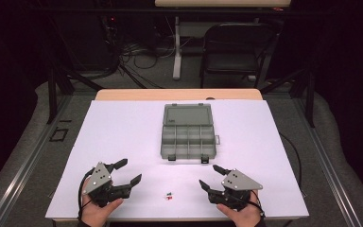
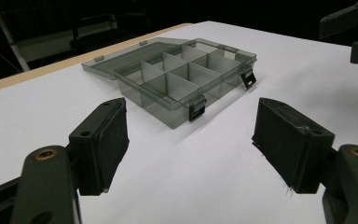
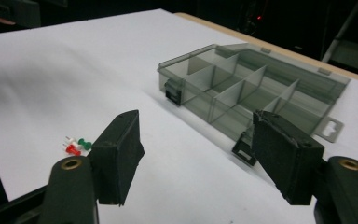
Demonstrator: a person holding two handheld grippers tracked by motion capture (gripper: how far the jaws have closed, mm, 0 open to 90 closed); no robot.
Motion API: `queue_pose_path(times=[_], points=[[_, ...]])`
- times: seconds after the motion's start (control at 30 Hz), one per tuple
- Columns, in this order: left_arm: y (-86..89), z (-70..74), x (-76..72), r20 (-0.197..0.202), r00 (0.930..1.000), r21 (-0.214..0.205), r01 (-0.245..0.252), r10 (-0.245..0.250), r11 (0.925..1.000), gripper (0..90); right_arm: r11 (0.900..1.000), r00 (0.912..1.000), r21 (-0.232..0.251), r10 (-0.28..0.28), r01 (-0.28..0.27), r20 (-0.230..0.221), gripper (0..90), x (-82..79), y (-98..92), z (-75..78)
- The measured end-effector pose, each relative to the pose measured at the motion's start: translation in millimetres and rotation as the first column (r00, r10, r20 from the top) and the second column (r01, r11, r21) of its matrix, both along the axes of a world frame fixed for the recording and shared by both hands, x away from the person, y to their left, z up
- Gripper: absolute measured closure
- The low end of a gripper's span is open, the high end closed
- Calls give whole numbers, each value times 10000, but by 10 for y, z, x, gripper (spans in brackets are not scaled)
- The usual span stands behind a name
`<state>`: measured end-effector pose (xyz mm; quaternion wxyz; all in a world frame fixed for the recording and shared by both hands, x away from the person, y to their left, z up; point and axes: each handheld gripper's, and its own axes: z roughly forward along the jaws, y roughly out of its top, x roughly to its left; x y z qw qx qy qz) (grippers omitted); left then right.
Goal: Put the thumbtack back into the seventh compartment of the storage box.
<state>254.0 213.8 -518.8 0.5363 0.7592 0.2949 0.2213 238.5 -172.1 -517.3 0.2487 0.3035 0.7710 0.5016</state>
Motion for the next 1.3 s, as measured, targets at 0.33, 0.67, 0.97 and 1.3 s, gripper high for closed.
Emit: queue_pose_path(times=[0.33, 0.67, 0.97, 1.3], points=[[-4, -5, 6, -36, 10000, 21, 19, -19, 10000, 259, 9957, 9949, -502, 747, -782, -681, 413, 137, 249, 17], [16, -7, 13, -39, 10000, -15, 17, -17, 10000, 260, 9824, 9844, -946, 1528, -1609, -878, 463, 222, 585, 17], [31, -7, 23, -91, 10000, -94, 0, -1, 10000, 259, 9618, 9630, -1292, 2209, -2413, -1542, 599, 246, 747, -73], [41, -11, 35, -140, 9999, -114, -16, 15, 9999, 260, 9405, 9299, -1244, 2811, -3160, -2371, 701, 313, 919, -203]])
